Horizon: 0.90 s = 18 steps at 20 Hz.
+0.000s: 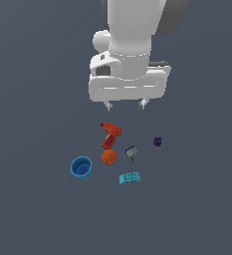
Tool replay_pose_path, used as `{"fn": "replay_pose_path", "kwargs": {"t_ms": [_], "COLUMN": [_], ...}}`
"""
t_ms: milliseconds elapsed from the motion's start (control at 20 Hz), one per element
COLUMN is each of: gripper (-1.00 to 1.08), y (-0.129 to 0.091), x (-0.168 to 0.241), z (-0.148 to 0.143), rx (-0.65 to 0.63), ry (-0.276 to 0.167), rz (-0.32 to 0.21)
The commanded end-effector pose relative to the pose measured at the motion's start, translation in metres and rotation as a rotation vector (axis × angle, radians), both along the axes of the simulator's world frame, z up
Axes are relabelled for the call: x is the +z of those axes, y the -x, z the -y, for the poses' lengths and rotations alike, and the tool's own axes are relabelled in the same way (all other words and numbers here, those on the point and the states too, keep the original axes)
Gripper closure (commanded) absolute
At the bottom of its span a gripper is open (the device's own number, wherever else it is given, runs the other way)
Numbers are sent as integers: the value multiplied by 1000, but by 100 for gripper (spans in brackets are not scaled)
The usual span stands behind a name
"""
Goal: Pick up a designated object from a clutter of objects.
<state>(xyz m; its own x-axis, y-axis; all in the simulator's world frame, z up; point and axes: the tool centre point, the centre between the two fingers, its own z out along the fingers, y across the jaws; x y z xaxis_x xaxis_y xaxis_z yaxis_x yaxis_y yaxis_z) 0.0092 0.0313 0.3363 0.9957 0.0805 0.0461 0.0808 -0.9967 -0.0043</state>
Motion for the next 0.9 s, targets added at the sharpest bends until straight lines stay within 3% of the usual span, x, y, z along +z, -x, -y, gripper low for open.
{"fn": "replay_pose_path", "kwargs": {"t_ms": [0,400,850], "gripper": [-92,-92,-92], "y": [0,-7,-8], "x": [0,15,10], "z": [0,1,-2], "rx": [0,17,14], "ry": [0,17,18], "rz": [0,36,36]}}
